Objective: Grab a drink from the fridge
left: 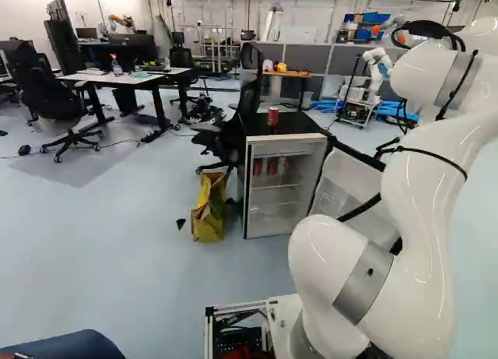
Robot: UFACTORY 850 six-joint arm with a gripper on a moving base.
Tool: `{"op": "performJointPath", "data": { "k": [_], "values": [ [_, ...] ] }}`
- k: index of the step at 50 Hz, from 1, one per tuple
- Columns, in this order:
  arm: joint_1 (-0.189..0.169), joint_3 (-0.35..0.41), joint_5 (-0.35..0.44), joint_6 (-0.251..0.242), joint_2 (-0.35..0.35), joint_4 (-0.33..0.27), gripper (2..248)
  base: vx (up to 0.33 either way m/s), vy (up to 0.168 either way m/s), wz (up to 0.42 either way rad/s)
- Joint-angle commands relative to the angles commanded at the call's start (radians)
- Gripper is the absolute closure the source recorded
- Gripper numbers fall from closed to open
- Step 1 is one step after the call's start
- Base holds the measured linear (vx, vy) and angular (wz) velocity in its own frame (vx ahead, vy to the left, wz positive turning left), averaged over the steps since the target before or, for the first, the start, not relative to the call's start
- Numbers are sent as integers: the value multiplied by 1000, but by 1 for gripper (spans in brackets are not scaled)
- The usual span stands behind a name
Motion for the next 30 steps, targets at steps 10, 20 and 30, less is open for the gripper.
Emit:
{"op": "performJointPath", "data": {
  "k": [10,20,30],
  "values": [
    [-5,40,0,0,24,0,3,0,0,0],
    [-9,83,0,0,50,0,3,0,0,0],
    [-14,126,0,0,76,0,3,0,0,0]
  ]
}}
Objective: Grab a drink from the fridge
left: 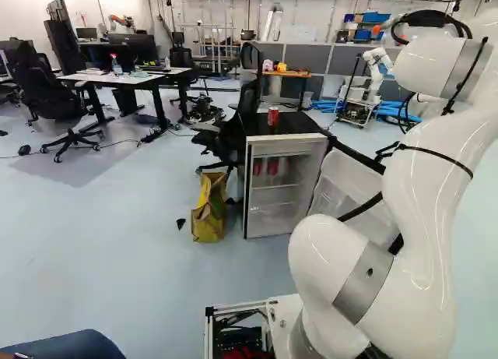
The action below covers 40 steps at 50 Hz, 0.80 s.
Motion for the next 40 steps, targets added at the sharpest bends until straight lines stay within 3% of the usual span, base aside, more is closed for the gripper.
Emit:
{"op": "performJointPath", "data": {
  "k": [40],
  "values": [
    [-6,191,0,0,117,0,3,0,0,0]
  ]
}}
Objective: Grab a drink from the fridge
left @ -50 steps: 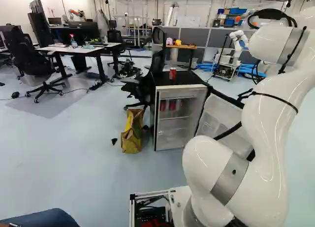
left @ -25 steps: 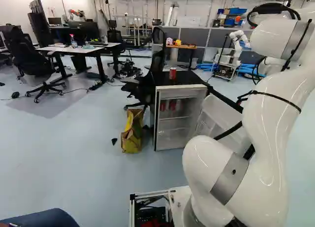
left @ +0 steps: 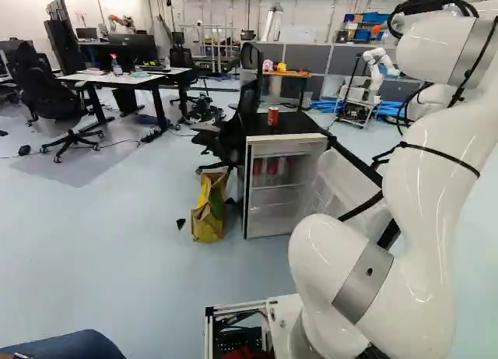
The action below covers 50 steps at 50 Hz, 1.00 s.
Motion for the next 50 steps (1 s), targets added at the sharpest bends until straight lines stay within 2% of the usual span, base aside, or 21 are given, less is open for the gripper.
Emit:
{"op": "performJointPath", "data": {
  "k": [33,50],
  "values": [
    [11,179,0,0,111,-1,3,0,0,0],
    [30,266,5,0,166,-25,3,0,0,0]
  ]
}}
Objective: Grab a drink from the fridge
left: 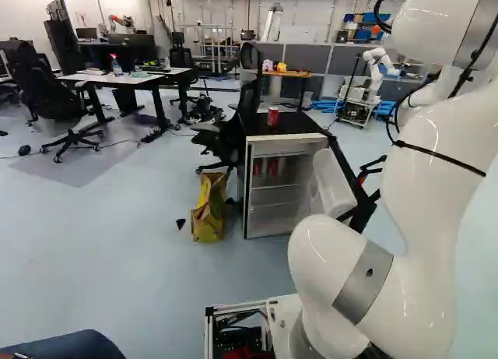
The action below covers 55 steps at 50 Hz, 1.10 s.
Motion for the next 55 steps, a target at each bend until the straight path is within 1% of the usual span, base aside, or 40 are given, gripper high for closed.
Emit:
{"op": "performJointPath", "data": {
  "k": [13,22,55],
  "values": [
    [21,61,13,0,40,-34,3,0,0,0],
    [44,98,23,0,64,-59,3,0,0,0],
    [158,213,79,0,142,-150,3,0,0,0]
  ]
}}
